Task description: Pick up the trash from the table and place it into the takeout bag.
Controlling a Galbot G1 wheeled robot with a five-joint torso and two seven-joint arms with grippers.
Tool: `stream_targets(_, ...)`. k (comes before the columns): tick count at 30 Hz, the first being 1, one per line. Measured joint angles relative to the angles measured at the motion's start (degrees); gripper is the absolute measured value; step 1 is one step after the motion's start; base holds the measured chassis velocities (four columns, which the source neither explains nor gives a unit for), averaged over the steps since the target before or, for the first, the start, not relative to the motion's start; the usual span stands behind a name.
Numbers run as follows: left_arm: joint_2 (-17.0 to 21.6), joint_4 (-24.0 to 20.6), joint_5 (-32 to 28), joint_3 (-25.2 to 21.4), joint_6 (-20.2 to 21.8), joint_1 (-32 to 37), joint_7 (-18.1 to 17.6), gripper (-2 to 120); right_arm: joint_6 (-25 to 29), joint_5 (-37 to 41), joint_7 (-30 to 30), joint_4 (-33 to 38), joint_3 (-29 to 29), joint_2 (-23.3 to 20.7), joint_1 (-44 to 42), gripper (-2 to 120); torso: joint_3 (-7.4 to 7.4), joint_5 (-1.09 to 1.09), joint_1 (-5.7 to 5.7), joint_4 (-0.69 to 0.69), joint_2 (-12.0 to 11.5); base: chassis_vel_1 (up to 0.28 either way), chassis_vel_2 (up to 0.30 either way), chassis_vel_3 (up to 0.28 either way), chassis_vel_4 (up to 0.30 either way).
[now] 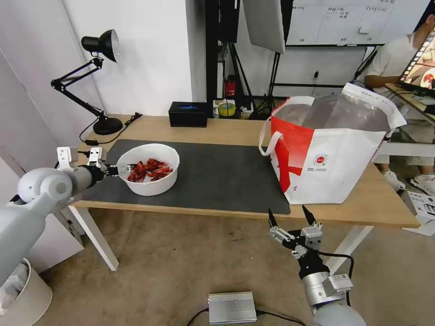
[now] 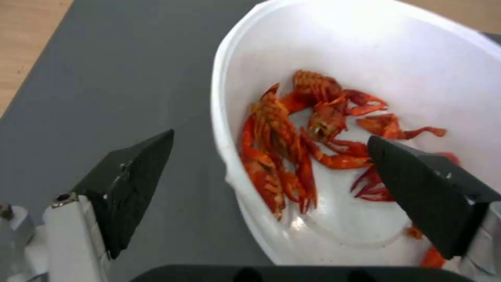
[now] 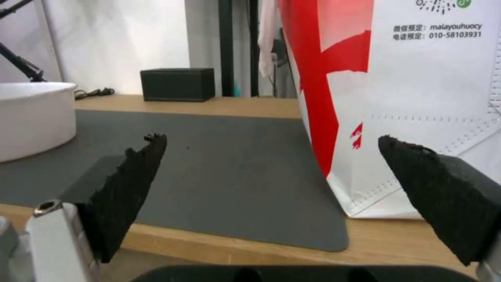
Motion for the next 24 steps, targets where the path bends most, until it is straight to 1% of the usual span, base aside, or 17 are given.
stream_targets(3,0.0,0.3,0.3,0.4,0.4,-0.2,0.0,100,0.0,0.0,0.0,0.0,0.0,0.0,0.0,100,0.0,-0.01,-0.01,0.01,0.0,0.0,0.0,0.0,0.0)
stream_targets(8,0.0,0.7,-1.5,0.8,1.5,-0.9,0.6,100,0.0,0.0,0.0,0.0,0.0,0.0,0.0,100,0.0,0.0,0.0,0.01,0.0,0.0,0.0,0.0,0.0)
stream_targets(12,0.1,1.5,-1.8,2.3,2.1,-2.4,0.5,100,0.0,0.0,0.0,0.0,0.0,0.0,0.0,100,0.0,-0.01,0.0,0.01,0.0,0.0,0.0,0.0,0.0)
stream_targets(15,0.2,2.6,-2.4,4.2,3.6,-4.4,0.2,87,0.0,0.0,0.0,0.0,0.0,0.0,0.0,100,0.0,0.0,0.0,0.01,0.0,0.0,0.0,0.0,0.0)
stream_targets(16,0.2,2.6,-2.4,4.2,3.6,-4.4,0.2,87,0.0,0.0,0.0,0.0,0.0,0.0,0.0,100,0.0,0.0,0.0,0.01,0.0,0.0,0.0,0.0,0.0)
stream_targets(18,0.1,3.0,-2.6,5.3,4.6,-5.8,-0.2,79,0.0,0.0,0.0,0.0,0.0,0.0,0.0,100,0.0,0.0,0.0,0.0,0.0,0.0,0.0,0.0,0.0)
stream_targets(19,0.0,3.1,-2.6,5.9,5.0,-6.4,-0.6,73,0.0,0.0,0.0,0.0,0.0,0.0,0.0,100,0.0,0.0,0.0,0.0,0.0,0.0,0.0,0.0,0.0)
stream_targets(20,0.0,3.2,-2.6,6.3,5.2,-6.9,-0.8,70,0.0,0.0,0.0,0.0,0.0,0.0,0.0,100,0.0,0.0,0.0,0.0,0.0,0.0,0.0,0.0,0.0)
stream_targets(21,0.0,3.2,-2.6,6.3,5.2,-6.9,-0.8,70,0.0,0.0,0.0,0.0,0.0,0.0,0.0,100,0.0,0.0,0.0,0.0,0.0,0.0,0.0,0.0,0.0)
stream_targets(22,0.0,3.3,-2.6,6.7,5.3,-7.4,-1.0,64,0.0,0.0,0.0,0.0,0.0,0.0,0.0,100,0.0,0.0,0.0,0.0,0.0,0.0,0.0,0.0,0.0)
stream_targets(24,0.1,3.4,-2.6,7.3,5.3,-8.0,-1.2,57,0.0,0.0,0.0,0.0,0.0,0.0,0.0,100,0.0,0.0,0.0,0.0,0.0,0.0,0.0,0.0,0.0)
